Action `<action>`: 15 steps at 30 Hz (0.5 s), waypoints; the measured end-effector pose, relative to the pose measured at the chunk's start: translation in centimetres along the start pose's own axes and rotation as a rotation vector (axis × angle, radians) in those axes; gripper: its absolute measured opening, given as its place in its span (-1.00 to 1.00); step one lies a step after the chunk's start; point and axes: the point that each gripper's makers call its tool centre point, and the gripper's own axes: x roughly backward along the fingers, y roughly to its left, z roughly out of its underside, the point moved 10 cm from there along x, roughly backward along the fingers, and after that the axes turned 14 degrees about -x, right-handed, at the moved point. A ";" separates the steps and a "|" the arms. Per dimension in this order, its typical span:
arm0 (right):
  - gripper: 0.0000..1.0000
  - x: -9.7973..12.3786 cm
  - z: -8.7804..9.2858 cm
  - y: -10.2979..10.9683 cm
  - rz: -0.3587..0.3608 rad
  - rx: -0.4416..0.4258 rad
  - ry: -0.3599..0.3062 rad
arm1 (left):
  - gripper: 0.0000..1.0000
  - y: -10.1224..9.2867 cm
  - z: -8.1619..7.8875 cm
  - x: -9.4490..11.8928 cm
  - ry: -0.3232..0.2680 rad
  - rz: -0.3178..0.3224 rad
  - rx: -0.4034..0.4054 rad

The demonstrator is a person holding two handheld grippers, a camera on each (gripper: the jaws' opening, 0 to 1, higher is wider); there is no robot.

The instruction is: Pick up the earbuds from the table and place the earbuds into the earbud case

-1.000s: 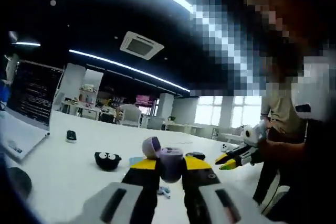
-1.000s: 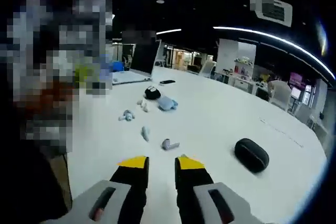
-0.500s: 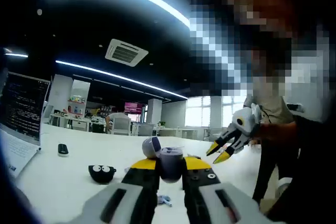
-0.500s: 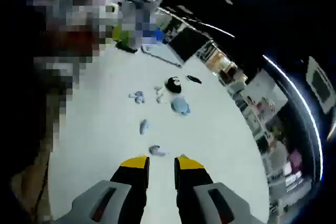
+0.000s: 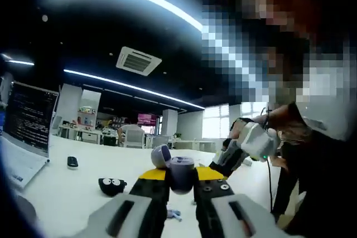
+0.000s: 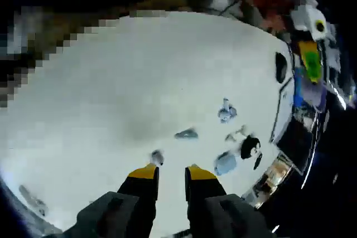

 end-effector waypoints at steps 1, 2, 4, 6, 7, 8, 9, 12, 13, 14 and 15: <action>-0.64 -0.4 0.1 0.2 0.005 0.066 0.026 | -0.63 0.0 0.0 0.0 -0.001 -0.003 -0.001; -0.64 -0.7 0.1 0.6 0.000 0.140 0.050 | -0.63 0.0 0.0 0.1 -0.001 -0.006 -0.001; -0.64 -0.9 -0.6 1.4 -0.026 0.214 0.045 | -0.63 0.1 0.0 0.2 -0.004 -0.010 -0.002; -0.65 -1.2 -1.0 2.1 -0.055 0.297 0.080 | -0.63 0.3 0.0 0.2 -0.006 -0.014 -0.001; -0.66 -1.3 -1.3 2.3 -0.066 0.340 0.105 | -0.63 0.4 0.1 0.2 -0.008 -0.015 0.000; -0.66 -1.3 -1.6 2.5 -0.069 0.382 0.127 | -0.63 0.5 0.1 0.1 -0.010 -0.015 0.003; -0.66 -1.4 -1.7 2.6 -0.067 0.403 0.139 | -0.63 0.5 0.2 0.1 -0.011 -0.014 0.004; -0.66 -1.3 -2.2 2.5 -0.067 0.432 0.181 | -0.63 0.5 0.4 -0.3 -0.009 0.003 0.010; -0.66 -1.3 -2.3 2.5 -0.066 0.441 0.195 | -0.63 0.5 0.5 -0.4 -0.008 0.009 0.012; -0.66 -1.3 -2.3 2.5 -0.066 0.442 0.195 | -0.63 0.5 0.5 -0.5 -0.008 0.010 0.012; -0.66 -1.3 -2.3 2.5 -0.066 0.442 0.195 | -0.63 0.5 0.5 -0.5 -0.008 0.011 0.012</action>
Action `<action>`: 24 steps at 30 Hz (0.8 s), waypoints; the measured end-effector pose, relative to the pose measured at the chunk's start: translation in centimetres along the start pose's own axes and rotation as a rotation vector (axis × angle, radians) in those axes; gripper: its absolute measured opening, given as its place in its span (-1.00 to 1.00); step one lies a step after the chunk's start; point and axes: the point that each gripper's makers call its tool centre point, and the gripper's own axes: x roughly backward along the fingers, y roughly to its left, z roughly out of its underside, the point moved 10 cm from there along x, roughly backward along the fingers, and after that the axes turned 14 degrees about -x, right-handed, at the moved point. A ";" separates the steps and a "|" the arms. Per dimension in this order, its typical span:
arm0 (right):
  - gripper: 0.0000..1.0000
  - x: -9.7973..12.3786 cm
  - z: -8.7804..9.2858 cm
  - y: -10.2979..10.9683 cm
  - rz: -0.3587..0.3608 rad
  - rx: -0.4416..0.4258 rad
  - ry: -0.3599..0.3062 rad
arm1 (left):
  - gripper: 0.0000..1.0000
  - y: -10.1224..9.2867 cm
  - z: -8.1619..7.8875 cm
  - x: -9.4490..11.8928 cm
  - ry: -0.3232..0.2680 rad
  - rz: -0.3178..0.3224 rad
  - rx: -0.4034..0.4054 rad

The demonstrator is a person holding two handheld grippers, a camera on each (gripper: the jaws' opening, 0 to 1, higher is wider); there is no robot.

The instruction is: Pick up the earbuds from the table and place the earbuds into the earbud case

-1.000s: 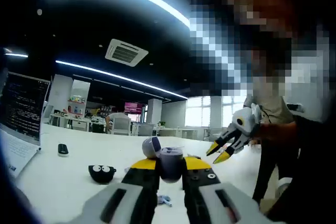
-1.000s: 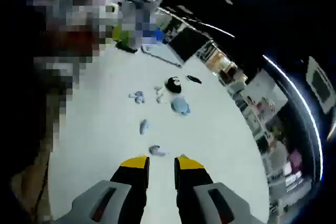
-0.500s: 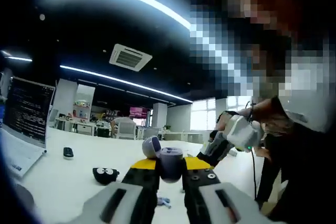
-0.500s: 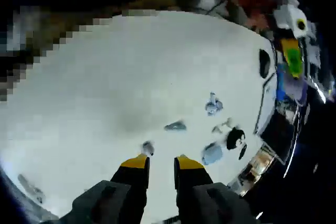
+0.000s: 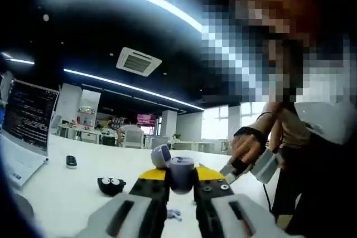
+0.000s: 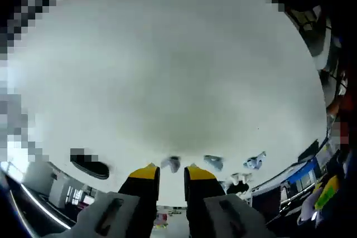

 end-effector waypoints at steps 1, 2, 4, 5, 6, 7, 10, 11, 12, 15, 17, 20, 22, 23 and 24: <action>-0.67 0.0 0.0 0.0 0.000 0.000 0.000 | -0.63 0.0 0.0 0.0 0.000 0.001 0.000; -0.69 0.0 -0.4 -0.2 -0.005 0.020 0.021 | -0.63 -0.1 0.0 -0.2 -0.006 0.006 0.007; -0.76 -0.1 -1.2 -0.5 -0.017 0.060 0.063 | -0.63 -0.3 -0.1 -0.6 -0.018 0.015 0.021; -0.76 -0.1 -1.3 -0.6 -0.014 0.078 0.068 | -0.63 -0.4 -0.1 -0.6 -0.020 0.019 0.022; -0.76 -0.2 -1.2 -0.5 -0.017 0.103 0.085 | -0.63 -0.5 -0.3 -0.6 -0.022 0.025 0.026; -0.76 -0.2 -1.1 -0.5 -0.018 0.109 0.088 | -0.63 -0.6 -0.4 -0.6 -0.022 0.026 0.022; -0.74 -0.3 -0.9 -0.4 -0.023 0.127 0.099 | -0.63 -0.8 -0.7 -0.5 -0.019 0.028 0.012; -0.73 -0.3 -0.9 -0.5 -0.019 0.128 0.101 | -0.63 -0.8 -0.8 -0.4 -0.021 0.027 0.011; -0.72 -0.5 -0.7 -0.6 -0.011 0.128 0.110 | -0.63 -0.8 -0.8 -0.4 -0.022 0.024 0.012; -0.71 -0.7 -0.5 -0.7 -0.013 0.146 0.122 | -0.63 -0.7 -0.8 -0.2 -0.018 0.011 0.013; -0.71 -0.8 -0.5 -0.7 -0.018 0.155 0.124 | -0.63 -0.7 -0.8 -0.2 -0.017 0.008 0.014; -0.74 -1.0 -0.5 -0.8 -0.024 0.164 0.123 | -0.63 -0.7 -0.8 -0.1 -0.017 0.005 0.014; -0.75 -1.1 -0.6 -0.9 -0.012 0.175 0.125 | -0.63 -0.8 -0.8 -0.1 -0.016 0.005 0.012; -0.75 -1.1 -0.7 -1.0 -0.012 0.177 0.123 | -0.63 -0.7 -0.8 -0.1 -0.014 0.005 0.013; -0.75 -1.2 -0.8 -1.0 -0.014 0.177 0.118 | -0.63 -0.7 -0.7 -0.1 -0.012 0.005 0.014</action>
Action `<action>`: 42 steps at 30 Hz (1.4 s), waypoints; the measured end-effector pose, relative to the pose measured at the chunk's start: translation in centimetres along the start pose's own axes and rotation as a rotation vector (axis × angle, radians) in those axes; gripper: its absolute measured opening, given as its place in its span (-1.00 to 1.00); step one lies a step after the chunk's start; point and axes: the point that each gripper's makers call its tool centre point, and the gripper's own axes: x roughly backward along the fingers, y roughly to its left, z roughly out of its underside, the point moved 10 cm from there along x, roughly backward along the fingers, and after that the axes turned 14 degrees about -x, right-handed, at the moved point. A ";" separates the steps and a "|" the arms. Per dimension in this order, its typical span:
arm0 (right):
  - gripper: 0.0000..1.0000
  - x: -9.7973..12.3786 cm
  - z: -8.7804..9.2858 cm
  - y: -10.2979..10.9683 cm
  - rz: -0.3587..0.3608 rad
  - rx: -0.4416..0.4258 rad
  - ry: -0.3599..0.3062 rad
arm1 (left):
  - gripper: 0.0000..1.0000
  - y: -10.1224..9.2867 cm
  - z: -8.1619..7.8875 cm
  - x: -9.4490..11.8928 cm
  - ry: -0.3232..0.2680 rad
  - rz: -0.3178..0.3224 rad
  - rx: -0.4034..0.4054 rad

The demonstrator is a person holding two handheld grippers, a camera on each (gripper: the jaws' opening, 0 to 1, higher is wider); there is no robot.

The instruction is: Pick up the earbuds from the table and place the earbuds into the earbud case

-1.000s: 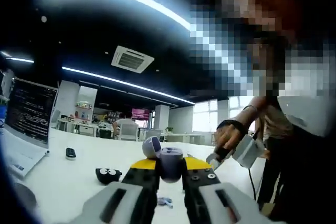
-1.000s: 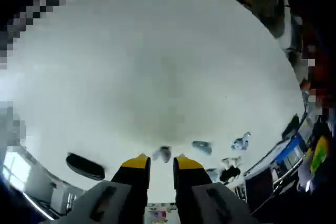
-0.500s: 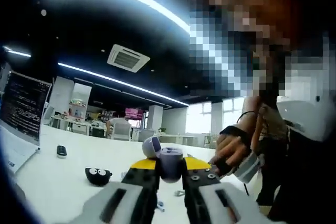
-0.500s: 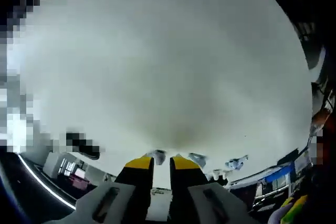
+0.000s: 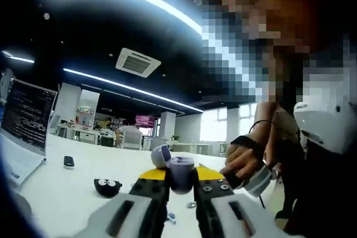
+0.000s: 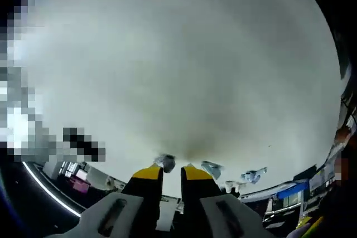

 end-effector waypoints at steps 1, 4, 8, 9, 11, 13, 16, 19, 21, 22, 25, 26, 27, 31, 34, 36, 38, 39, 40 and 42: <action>-0.75 0.0 -0.1 0.0 -0.001 0.001 -0.005 | -0.63 0.0 0.0 0.0 0.003 0.001 0.000; -0.75 0.0 -0.3 -0.2 -0.003 0.011 -0.001 | -0.63 0.1 0.0 0.0 0.003 0.003 -0.002; -0.76 -0.1 -0.3 -0.1 -0.011 0.013 0.000 | -0.63 0.2 -0.1 0.2 0.001 -0.002 -0.003; -0.77 -0.1 -0.3 -0.1 -0.014 0.014 0.000 | -0.63 0.2 -0.1 0.2 0.002 -0.003 -0.002; -0.80 -0.2 -0.3 -0.1 -0.024 0.022 0.002 | -0.63 0.2 0.0 0.2 0.004 -0.004 -0.002; -0.81 -0.2 -0.3 0.0 -0.029 0.028 0.003 | -0.63 0.2 0.1 0.3 0.005 -0.005 -0.001; -0.81 -0.2 -0.3 -0.1 -0.039 0.043 0.002 | -0.63 0.1 0.2 0.3 0.006 -0.005 0.002; -0.81 -0.4 -0.4 0.0 -0.045 0.040 0.002 | -0.63 0.0 0.1 0.3 0.002 -0.003 0.000; -0.81 -0.6 -0.6 0.2 -0.046 0.062 0.012 | -0.63 0.0 0.1 0.4 0.000 -0.004 -0.001; -0.81 -0.7 -0.6 0.2 -0.045 0.063 0.015 | -0.63 0.0 0.0 0.5 0.000 -0.005 -0.001; -0.80 -0.9 -0.8 0.2 -0.057 0.080 0.032 | -0.63 0.2 0.0 0.6 0.003 -0.011 -0.002; -0.80 -0.9 -0.9 0.1 -0.062 0.085 0.042 | -0.63 0.2 0.0 0.7 0.003 -0.013 -0.002; -0.81 -1.0 -0.9 0.1 -0.066 0.092 0.048 | -0.63 0.2 0.0 0.7 0.002 -0.013 -0.002; -0.81 -1.0 -0.9 -0.2 -0.079 0.076 0.046 | -0.63 0.1 0.0 0.8 0.000 -0.015 0.001; -0.81 -1.1 -0.7 -0.4 -0.079 0.060 0.046 | -0.63 0.0 0.0 0.8 -0.001 -0.014 -0.003; -0.82 -1.1 -0.5 -0.5 -0.074 0.008 0.036 | -0.63 0.1 -0.1 0.9 -0.002 -0.017 -0.004; -0.82 -1.2 -0.1 -0.7 -0.068 -0.086 0.019 | -0.63 0.1 -0.1 1.0 -0.003 -0.020 -0.004; -0.82 -1.2 -0.1 -0.7 -0.067 -0.115 0.017 | -0.63 0.1 -0.1 1.0 -0.003 -0.020 -0.004; -0.82 -1.2 0.0 -0.7 -0.066 -0.144 0.014 | -0.63 0.2 -0.1 1.1 -0.004 -0.022 -0.004; -0.83 -1.2 0.3 -0.8 -0.048 -0.250 -0.006 | -0.63 0.2 -0.1 1.1 -0.005 -0.022 -0.004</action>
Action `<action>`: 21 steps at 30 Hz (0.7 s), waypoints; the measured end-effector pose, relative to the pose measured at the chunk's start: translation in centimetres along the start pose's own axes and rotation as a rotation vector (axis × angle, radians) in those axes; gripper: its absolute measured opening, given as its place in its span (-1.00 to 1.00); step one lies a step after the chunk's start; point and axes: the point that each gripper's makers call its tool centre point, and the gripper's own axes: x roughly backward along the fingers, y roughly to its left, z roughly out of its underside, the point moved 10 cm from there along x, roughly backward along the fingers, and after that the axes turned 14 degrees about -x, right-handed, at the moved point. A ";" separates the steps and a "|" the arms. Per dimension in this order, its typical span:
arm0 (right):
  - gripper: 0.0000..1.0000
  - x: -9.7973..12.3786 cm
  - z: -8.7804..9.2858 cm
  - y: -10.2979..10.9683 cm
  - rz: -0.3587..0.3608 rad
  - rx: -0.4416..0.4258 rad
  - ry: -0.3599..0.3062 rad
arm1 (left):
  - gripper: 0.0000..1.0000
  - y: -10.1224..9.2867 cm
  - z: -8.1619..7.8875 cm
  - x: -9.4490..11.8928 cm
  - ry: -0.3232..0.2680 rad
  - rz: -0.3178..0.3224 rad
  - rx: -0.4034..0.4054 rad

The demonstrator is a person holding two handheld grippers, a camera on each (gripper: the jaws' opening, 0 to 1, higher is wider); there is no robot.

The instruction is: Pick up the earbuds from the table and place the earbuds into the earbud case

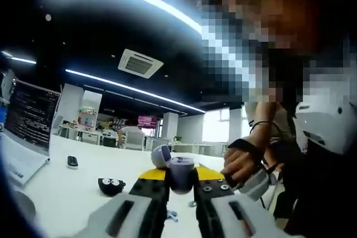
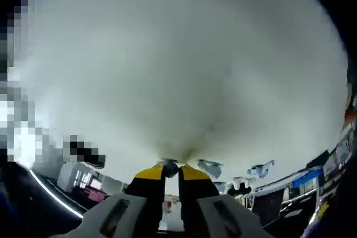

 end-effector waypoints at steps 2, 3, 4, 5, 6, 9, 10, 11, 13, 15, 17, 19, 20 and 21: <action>-0.84 0.1 0.4 0.1 0.015 -0.071 -0.030 | -0.63 0.0 0.0 0.1 0.000 0.000 0.000; -0.84 0.1 0.7 0.2 0.020 -0.134 -0.049 | -0.63 0.0 0.1 0.1 -0.002 -0.001 0.001; -0.84 0.1 0.8 0.3 0.019 -0.154 -0.051 | -0.63 0.0 0.1 0.1 -0.002 -0.001 0.002; -0.84 0.0 1.0 0.5 0.020 -0.200 -0.060 | -0.63 0.1 0.1 0.2 -0.002 -0.002 0.004; -0.84 -0.1 1.1 0.8 0.031 -0.226 -0.061 | -0.63 0.1 0.1 0.2 -0.001 -0.004 0.005; -0.84 -0.3 1.5 1.5 0.063 -0.305 -0.071 | -0.63 0.2 0.3 0.3 0.004 -0.009 0.007; -0.84 -0.3 1.7 1.7 0.069 -0.337 -0.078 | -0.63 0.3 0.3 0.3 0.005 -0.009 0.006; -0.90 -0.3 1.9 1.8 0.071 -0.359 -0.075 | -0.63 0.3 0.3 0.2 0.006 -0.009 0.005; -0.99 -0.1 2.4 1.7 0.104 -0.390 -0.066 | -0.63 0.3 0.3 0.1 0.003 -0.007 0.003; -0.99 0.2 2.6 2.2 0.064 -0.489 -0.127 | -0.63 0.2 0.3 0.0 0.002 -0.007 0.004; -0.99 0.1 2.6 2.9 0.020 -0.535 -0.157 | -0.63 0.2 0.4 -0.1 0.003 -0.008 0.006; -0.99 0.1 2.8 3.2 0.015 -0.577 -0.186 | -0.63 0.1 0.5 -0.1 0.006 -0.007 0.010; -0.98 0.0 3.1 3.3 0.007 -0.604 -0.197 | -0.63 0.1 0.6 -0.2 0.009 -0.005 0.010; -0.98 0.1 3.4 3.5 -0.019 -0.655 -0.232 | -0.63 0.1 0.6 -0.2 0.012 -0.004 0.009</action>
